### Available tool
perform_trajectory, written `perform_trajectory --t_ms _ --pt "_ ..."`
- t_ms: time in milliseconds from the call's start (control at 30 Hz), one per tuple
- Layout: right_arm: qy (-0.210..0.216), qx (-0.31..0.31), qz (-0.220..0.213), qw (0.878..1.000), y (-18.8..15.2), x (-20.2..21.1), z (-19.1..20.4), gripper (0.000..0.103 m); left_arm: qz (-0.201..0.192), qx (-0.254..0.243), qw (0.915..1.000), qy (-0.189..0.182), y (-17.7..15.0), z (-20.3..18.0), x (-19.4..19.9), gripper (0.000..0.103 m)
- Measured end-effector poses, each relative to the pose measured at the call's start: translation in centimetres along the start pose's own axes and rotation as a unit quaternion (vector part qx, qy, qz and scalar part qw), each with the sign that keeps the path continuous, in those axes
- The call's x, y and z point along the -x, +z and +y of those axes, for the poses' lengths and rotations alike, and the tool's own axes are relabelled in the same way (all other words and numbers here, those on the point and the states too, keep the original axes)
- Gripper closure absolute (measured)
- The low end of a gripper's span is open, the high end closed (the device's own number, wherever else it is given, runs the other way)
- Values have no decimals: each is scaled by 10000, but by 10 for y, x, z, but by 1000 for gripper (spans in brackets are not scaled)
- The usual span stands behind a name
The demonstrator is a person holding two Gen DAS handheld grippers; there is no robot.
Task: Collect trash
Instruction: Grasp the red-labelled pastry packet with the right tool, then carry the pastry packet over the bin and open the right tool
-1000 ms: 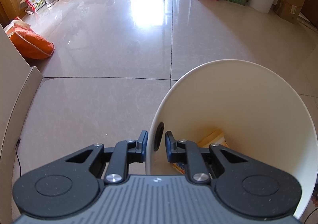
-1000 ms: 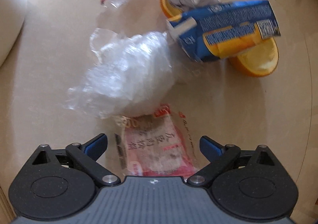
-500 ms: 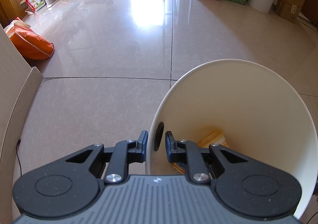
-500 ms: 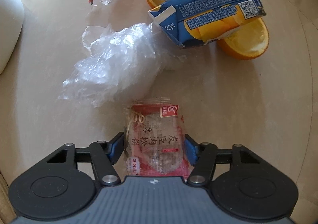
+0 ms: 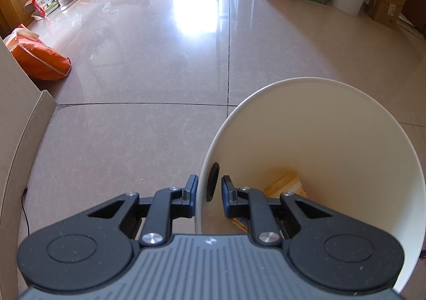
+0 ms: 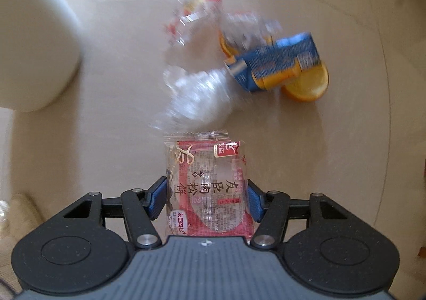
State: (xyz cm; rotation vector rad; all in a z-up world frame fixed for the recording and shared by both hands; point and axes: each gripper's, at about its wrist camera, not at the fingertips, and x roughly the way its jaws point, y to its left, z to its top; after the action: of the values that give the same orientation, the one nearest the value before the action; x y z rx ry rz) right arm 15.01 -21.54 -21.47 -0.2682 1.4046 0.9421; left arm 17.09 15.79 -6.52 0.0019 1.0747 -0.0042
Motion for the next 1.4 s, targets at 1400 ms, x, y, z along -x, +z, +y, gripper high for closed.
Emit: perform_trajectory --t_ms 1400 --pt "1497 1368 -2040 9577 157 160 180 10 48 20 10000 19 2 0 -2 87"
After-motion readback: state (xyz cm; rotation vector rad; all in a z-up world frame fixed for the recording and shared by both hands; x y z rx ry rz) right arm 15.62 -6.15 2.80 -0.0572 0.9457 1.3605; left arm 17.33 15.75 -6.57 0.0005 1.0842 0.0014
